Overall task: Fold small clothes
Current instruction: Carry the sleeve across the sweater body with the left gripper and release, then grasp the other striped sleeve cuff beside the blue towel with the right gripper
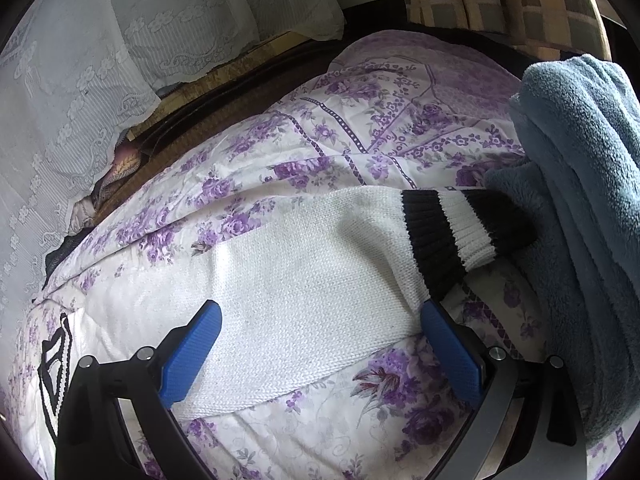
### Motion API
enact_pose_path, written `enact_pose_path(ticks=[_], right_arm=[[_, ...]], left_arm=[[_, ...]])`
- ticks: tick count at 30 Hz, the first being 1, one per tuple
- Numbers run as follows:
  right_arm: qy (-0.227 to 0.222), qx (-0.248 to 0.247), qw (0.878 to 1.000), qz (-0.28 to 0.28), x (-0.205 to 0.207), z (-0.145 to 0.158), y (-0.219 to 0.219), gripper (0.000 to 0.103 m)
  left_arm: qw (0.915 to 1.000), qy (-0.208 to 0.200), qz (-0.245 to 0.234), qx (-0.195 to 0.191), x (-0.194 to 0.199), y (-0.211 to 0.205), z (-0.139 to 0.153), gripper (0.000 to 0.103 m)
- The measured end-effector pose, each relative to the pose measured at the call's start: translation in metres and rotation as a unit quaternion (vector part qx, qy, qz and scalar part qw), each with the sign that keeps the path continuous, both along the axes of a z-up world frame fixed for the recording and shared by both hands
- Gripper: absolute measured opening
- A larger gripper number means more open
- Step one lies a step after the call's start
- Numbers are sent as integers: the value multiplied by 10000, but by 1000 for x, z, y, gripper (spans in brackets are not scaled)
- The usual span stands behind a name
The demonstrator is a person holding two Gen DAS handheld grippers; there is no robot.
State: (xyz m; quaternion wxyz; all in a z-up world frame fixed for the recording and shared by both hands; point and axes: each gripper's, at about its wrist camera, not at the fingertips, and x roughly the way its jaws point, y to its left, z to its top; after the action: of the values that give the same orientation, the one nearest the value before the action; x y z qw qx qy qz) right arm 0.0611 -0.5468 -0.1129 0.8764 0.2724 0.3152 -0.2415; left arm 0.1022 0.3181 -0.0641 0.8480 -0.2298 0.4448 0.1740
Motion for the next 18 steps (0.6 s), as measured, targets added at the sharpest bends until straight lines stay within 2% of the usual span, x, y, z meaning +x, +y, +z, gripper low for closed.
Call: enact_pose_path(ticks=[2, 3, 4, 5, 7, 9, 11, 13, 14, 16, 18], right_arm=[[-73, -32, 9999, -127, -5, 3, 1, 100], [-237, -113, 9993, -266, -11, 8, 3, 100], [-401, -205, 9986, -293, -15, 15, 5, 100], [-543, -392, 9974, -262, -17, 23, 11, 100], [-610, -751, 9952, -120, -13, 33, 23, 100], [-445, -907, 9948, 148, 0, 31, 31, 99], [-88, -766, 9963, 391, 17, 18, 30, 99], [376, -196, 9974, 584, 31, -2, 18, 99], [244, -81, 9981, 561, 28, -1, 15, 99], [-131, -77, 9995, 294, 12, 12, 10, 99], [-452, -69, 9988, 189, -1, 25, 6, 99]], left_arm=[[9970, -332, 243, -649, -23, 14, -3, 39], [9961, -413, 369, -684, -30, 16, 3, 42], [9951, -572, 489, -643, -38, 17, 14, 51], [9930, -906, 528, -539, -47, 14, 32, 57], [9893, -1322, 501, -364, -54, 5, 55, 85], [9869, -1548, 444, -47, -45, -8, 73, 94], [9906, -1352, 109, 199, -16, -24, 72, 95], [9950, -917, -50, 402, 10, -31, 51, 95], [9979, -416, -101, 495, 28, -32, 29, 95], [9987, 154, -48, 485, 37, -25, -2, 95], [9952, 108, -165, 959, 37, -35, 0, 95]])
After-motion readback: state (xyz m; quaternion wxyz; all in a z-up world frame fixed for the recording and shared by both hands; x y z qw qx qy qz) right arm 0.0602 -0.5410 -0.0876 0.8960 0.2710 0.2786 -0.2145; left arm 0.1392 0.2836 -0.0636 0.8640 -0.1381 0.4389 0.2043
